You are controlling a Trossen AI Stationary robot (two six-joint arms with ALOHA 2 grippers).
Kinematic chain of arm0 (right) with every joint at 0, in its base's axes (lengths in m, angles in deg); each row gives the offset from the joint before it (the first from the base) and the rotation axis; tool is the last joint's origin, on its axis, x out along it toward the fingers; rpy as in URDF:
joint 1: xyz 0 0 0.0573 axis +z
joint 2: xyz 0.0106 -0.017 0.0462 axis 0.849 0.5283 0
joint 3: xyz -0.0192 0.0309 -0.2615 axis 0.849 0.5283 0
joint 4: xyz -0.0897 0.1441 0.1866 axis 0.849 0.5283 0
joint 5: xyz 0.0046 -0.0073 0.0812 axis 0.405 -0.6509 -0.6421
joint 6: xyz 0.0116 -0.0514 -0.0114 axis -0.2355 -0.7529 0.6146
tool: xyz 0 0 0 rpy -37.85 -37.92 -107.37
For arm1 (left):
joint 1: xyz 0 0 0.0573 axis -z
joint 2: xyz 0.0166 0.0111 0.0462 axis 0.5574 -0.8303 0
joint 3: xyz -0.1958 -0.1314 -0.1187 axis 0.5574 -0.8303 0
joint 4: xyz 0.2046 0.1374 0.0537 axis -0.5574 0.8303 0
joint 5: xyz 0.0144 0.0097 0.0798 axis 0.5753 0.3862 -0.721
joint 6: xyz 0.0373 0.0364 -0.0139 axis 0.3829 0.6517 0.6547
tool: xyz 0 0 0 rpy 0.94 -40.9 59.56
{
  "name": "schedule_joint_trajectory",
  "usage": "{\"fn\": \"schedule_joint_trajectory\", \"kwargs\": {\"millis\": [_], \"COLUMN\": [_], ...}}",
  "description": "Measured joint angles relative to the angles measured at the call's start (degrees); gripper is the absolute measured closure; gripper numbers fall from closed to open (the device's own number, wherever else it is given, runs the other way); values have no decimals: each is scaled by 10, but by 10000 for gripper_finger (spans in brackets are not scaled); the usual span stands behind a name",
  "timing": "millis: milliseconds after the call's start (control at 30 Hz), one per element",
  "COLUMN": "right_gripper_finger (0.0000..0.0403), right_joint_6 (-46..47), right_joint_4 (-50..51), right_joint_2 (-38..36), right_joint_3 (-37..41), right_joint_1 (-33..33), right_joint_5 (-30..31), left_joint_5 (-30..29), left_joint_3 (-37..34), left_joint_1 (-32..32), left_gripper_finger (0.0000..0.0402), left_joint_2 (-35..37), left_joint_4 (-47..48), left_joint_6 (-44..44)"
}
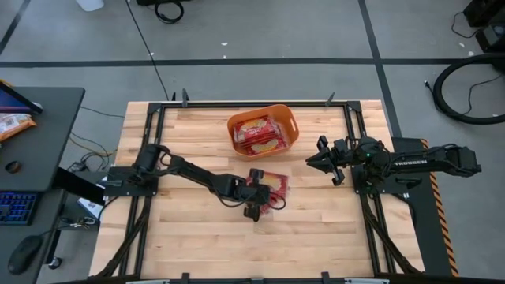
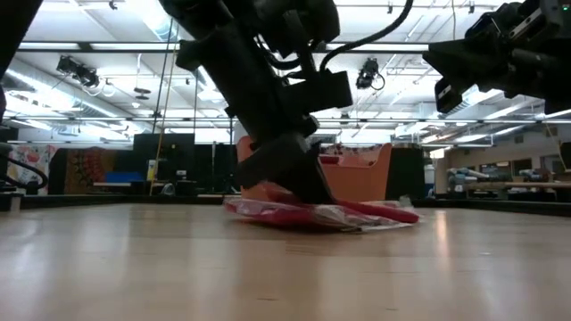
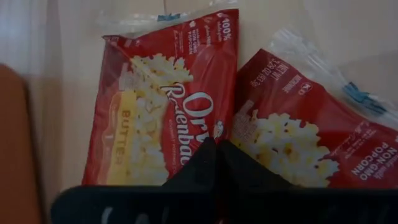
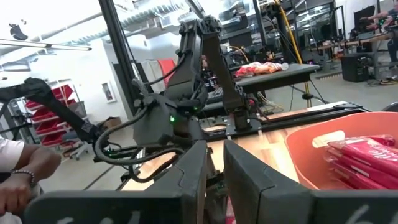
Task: Sort popcorn bags into baskets
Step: Put the red popcorn bag into the orange bin
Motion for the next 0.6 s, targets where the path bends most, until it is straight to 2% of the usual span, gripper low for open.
{"fn": "schedule_joint_trajectory", "kwargs": {"millis": [133,367,467,600], "right_gripper_finger": [341,341,341,341], "right_joint_6": [0,0,0,0], "right_joint_4": [0,0,0,0], "right_joint_2": [0,0,0,0], "right_joint_3": [0,0,0,0], "right_joint_1": [0,0,0,0], "right_joint_5": [0,0,0,0], "left_joint_5": [6,5,-2,-11], "left_joint_3": [-3,-3,-2,0], "left_joint_1": [-2,-17,-34,-81], "left_gripper_finger": [390,396,396,396], "left_joint_2": [39,157,209,241], "left_joint_4": [18,32,24,27], "left_joint_6": [16,20,31,31]}}
